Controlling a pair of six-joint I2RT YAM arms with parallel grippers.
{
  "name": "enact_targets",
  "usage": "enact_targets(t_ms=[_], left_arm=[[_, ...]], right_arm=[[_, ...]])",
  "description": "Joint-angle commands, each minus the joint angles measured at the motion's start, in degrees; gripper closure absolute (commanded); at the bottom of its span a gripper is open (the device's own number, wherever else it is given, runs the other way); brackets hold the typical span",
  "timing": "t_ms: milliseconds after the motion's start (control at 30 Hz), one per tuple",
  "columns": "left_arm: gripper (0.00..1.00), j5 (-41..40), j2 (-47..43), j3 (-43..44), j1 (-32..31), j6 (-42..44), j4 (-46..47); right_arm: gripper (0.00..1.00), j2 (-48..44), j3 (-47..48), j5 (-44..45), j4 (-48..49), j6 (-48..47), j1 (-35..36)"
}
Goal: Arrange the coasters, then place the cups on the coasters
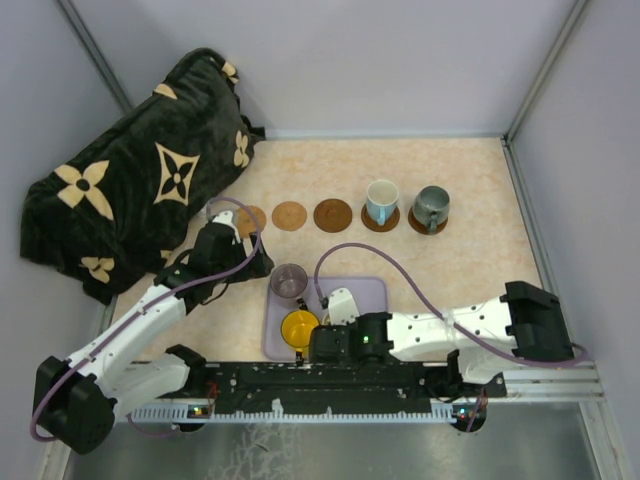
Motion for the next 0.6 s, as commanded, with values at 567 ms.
enact_targets(t_ms=[567], left_arm=[[0.01,0.26,-0.82,-1.01,-0.17,-0.15,2.39]], right_arm=[[1.00,-2.28,10.79,23.82,-3.88,-1.48,-7.85]])
